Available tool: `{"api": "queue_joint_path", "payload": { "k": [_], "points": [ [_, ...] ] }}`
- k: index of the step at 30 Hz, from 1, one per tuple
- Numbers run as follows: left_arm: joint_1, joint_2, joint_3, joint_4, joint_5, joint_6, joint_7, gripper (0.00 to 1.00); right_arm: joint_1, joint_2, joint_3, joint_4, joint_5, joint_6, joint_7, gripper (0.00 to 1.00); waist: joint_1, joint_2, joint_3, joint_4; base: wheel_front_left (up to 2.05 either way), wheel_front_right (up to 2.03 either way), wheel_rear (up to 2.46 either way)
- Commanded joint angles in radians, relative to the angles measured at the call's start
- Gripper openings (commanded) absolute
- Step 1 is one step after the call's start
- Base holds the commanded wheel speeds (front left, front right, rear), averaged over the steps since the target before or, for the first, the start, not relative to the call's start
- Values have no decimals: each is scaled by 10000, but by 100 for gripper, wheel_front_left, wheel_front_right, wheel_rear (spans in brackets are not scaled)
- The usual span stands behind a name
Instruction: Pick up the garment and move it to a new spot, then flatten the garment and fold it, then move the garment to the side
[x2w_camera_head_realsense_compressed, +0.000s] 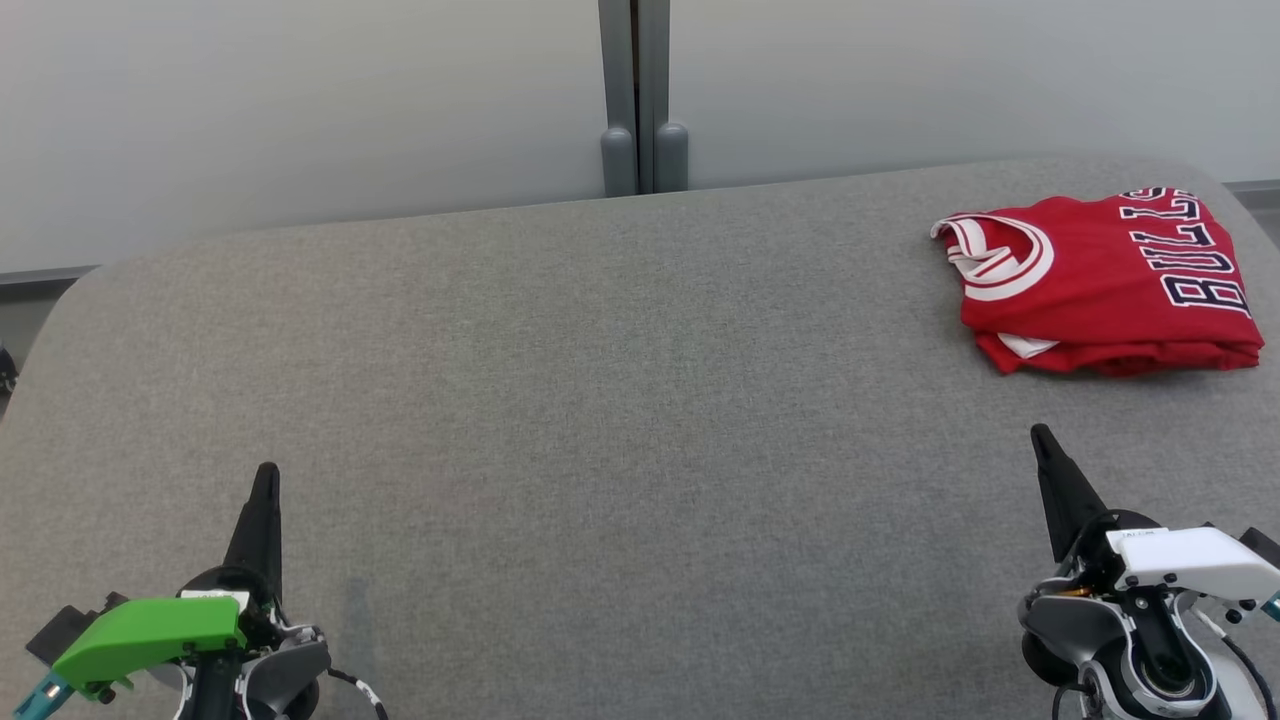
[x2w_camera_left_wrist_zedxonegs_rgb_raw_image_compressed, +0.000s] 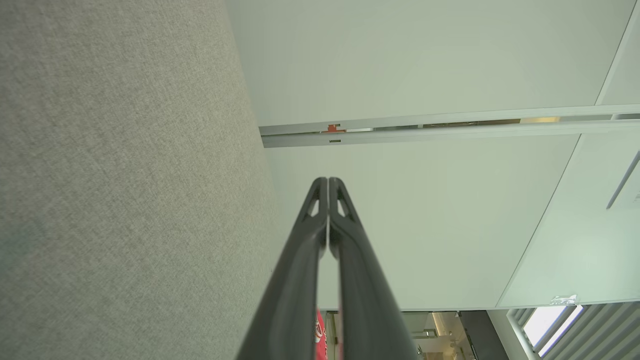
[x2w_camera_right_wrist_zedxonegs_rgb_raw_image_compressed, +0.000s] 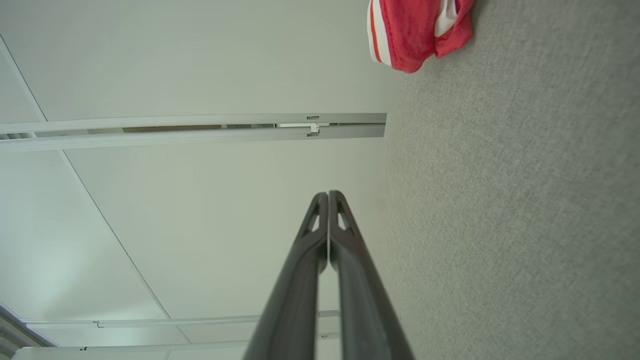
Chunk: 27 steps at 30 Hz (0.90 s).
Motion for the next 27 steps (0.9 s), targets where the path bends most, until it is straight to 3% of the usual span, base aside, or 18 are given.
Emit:
{"api": "queue_joint_path", "payload": {
  "k": [1, 27],
  "points": [
    [-171, 6, 43, -44, -237, -59, 46, 0, -66, 11, -41, -79, 191, 4, 65, 0, 0, 0, 9, -2, 0, 0, 0],
    [-154, 7, 41, -43, -268, -60, 78, 0, -63, 13, -46, -83, 251, 4, 88, 0, 0, 0, 19, -4, 0, 0, 0]
  ]
}}
